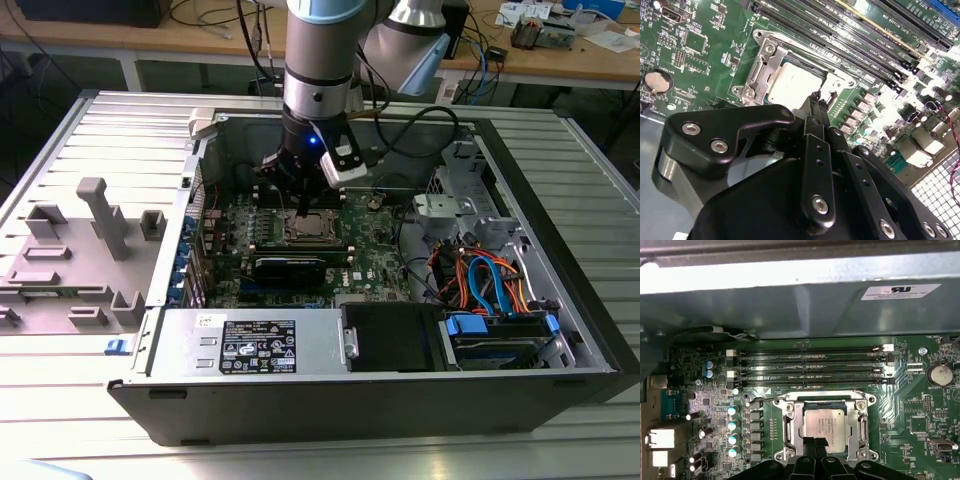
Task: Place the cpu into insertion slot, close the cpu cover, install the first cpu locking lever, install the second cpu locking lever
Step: 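Install the first cpu locking lever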
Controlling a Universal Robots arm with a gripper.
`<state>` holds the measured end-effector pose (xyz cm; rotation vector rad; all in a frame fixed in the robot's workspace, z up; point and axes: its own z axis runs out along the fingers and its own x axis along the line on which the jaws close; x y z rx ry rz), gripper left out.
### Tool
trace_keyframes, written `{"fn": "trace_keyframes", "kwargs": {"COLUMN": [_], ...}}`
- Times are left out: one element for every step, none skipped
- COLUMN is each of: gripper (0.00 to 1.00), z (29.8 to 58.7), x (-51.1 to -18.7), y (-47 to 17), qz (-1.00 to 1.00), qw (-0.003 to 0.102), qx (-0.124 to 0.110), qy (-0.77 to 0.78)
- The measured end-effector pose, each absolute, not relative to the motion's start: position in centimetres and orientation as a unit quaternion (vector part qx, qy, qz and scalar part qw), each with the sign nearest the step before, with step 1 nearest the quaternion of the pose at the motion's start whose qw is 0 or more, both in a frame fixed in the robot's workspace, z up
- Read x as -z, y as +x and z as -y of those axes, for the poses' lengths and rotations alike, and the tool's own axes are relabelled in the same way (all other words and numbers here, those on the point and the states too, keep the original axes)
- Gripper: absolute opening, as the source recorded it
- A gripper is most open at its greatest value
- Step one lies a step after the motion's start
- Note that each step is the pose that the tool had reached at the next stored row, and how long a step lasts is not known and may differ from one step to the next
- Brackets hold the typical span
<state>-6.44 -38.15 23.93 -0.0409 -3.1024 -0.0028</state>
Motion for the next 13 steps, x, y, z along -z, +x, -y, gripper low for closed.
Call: {"fn": "trace_keyframes", "kwargs": {"gripper": [0.11,0.11,0.11,0.11,0.11,0.11,0.11,0.11,0.11,0.11,0.11,0.11,0.11], "z": [38.1,38.1,38.1,38.1,38.1,38.1,38.1,38.1,38.1,38.2,38.1,38.2,38.2], "x": [-23.9,-23.9,-23.9,-23.9,-23.9,-23.9,-23.9,-23.9,-23.9,-24.1,-24.7,-24.9,-24.9], "y": [-6.5,-6.5,-6.5,-6.5,-6.5,-6.5,-6.5,-6.5,-6.5,-6.5,-6.6,-6.7,-6.9], "qz": [1.0,1.0,1.0,1.0,1.0,1.0,1.0,1.0,1.0,1.0,1.0,1.0,1.0], "qw": [0.009,0.001,-0.001,-0.002,-0.002,-0.003,-0.005,-0.005,-0.005,-0.005,-0.006,-0.006,-0.007], "qx": [0.001,0.001,0.001,0.001,0.001,0.001,0.001,0.001,0.001,0.001,0.001,0.001,0.001], "qy": [-0.013,-0.013,-0.013,-0.013,-0.013,-0.013,-0.013,-0.013,-0.013,-0.013,-0.013,-0.013,-0.013]}}
